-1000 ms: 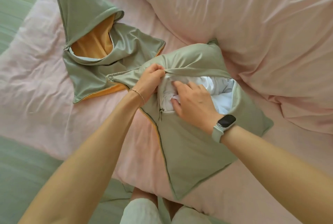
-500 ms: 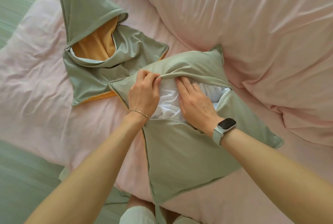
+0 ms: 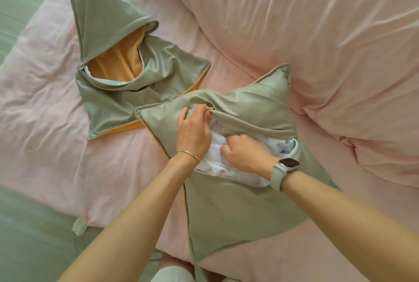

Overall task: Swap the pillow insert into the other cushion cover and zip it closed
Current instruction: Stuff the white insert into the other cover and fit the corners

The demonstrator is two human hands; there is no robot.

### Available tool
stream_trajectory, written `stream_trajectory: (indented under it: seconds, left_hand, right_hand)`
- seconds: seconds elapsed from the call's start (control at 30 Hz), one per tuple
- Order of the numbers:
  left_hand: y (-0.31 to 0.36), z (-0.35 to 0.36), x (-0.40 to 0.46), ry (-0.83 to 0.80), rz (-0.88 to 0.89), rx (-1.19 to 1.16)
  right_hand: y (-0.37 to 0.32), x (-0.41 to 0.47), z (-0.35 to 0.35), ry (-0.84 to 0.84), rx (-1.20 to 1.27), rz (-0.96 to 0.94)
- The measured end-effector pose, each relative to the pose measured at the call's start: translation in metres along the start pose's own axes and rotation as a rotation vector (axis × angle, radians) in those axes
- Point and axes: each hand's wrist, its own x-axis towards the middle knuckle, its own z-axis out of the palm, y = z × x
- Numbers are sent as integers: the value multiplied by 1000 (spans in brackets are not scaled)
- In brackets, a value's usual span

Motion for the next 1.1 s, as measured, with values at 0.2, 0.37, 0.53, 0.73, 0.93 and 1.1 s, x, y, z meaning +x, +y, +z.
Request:
stream_trajectory:
  seconds: [0.2,0.37,0.53,0.73,0.93,1.1]
  left_hand:
    - [11,-5,1,-75,-24,-194]
    - [-2,-22,-7,-13,8,-160]
    - [-23,-24,-15,139,-46,34]
    - [-19,-31,-8,70,-133,-7]
    - [-17,-35,10,-159,-314,-229]
    - [7,-30,17,-350,-550,-499]
  right_hand:
    - [19,25,7,-126,78,57]
    - [6,53,6,97,44,46]
    - [-11,0,17,402,-178,-117]
    - [-8,-15,20,765,-267,-596]
    - [-17,0,33,423,-261,-349]
    - [-6,-22,19,529,-114,-309]
